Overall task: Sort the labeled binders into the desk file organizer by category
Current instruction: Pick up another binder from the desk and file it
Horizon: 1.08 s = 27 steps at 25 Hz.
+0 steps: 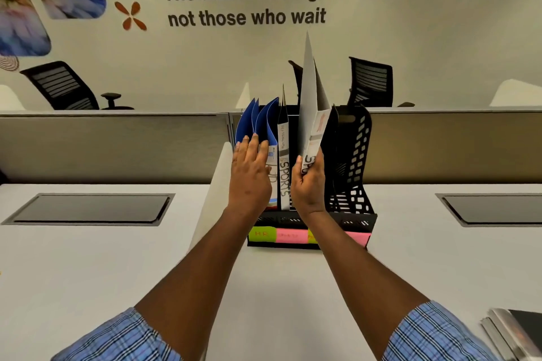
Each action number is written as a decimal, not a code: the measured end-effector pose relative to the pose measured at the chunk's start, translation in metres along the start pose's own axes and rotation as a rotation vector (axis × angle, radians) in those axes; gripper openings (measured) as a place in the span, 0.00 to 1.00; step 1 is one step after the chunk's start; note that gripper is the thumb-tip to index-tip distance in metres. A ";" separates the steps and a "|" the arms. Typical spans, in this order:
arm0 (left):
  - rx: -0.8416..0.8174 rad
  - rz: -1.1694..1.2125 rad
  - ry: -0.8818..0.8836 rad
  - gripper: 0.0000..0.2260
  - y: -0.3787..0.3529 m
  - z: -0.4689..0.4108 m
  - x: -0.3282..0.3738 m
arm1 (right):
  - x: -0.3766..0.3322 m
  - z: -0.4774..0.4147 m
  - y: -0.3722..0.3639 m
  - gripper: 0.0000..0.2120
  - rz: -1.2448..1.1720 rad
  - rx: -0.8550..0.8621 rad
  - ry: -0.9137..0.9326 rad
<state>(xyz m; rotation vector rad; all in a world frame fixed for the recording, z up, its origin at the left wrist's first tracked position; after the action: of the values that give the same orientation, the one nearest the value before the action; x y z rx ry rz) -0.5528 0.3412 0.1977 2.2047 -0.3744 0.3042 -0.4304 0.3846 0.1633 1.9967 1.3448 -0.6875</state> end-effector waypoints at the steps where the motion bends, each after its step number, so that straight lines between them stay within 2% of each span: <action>1: 0.007 -0.002 -0.005 0.26 -0.001 0.000 -0.001 | 0.004 0.002 -0.003 0.25 -0.007 -0.025 -0.018; 7: 0.050 0.054 0.036 0.25 -0.002 0.001 -0.001 | 0.025 0.011 -0.009 0.28 -0.026 -0.122 -0.147; 11: 0.049 0.060 0.030 0.24 -0.001 -0.001 -0.002 | 0.042 0.023 -0.013 0.24 -0.043 -0.227 -0.274; 13: 0.041 0.058 0.033 0.24 -0.002 -0.001 -0.003 | 0.050 0.030 -0.014 0.21 0.017 -0.241 -0.333; 17: 0.044 0.071 0.043 0.24 -0.003 0.000 -0.003 | 0.052 0.037 -0.015 0.22 0.149 -0.249 -0.399; 20: 0.035 0.058 0.038 0.25 -0.003 -0.001 -0.003 | 0.052 0.042 -0.013 0.26 0.215 -0.275 -0.489; 22: 0.019 0.036 0.030 0.26 -0.002 -0.003 -0.003 | 0.049 0.048 -0.009 0.32 0.279 -0.312 -0.525; 24: -0.015 0.008 0.018 0.26 -0.001 -0.003 -0.004 | 0.043 0.055 -0.004 0.38 0.349 -0.346 -0.529; 27: -0.097 -0.026 0.007 0.29 0.004 -0.003 -0.003 | 0.028 0.058 0.012 0.38 0.391 -0.343 -0.483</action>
<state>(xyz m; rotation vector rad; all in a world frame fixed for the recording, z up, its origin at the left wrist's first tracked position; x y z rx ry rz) -0.5577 0.3420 0.2015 2.1110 -0.3498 0.2736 -0.4140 0.3550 0.1066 1.6128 0.7046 -0.6464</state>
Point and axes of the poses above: each hand's wrist, its own z-axis away from the middle knuckle, its own y-axis out of the back of the hand, x = y × z, the point moved 4 cm from there along -z, towards the middle knuckle, and after that the axes turned 10 degrees about z, right-handed, at the moved point
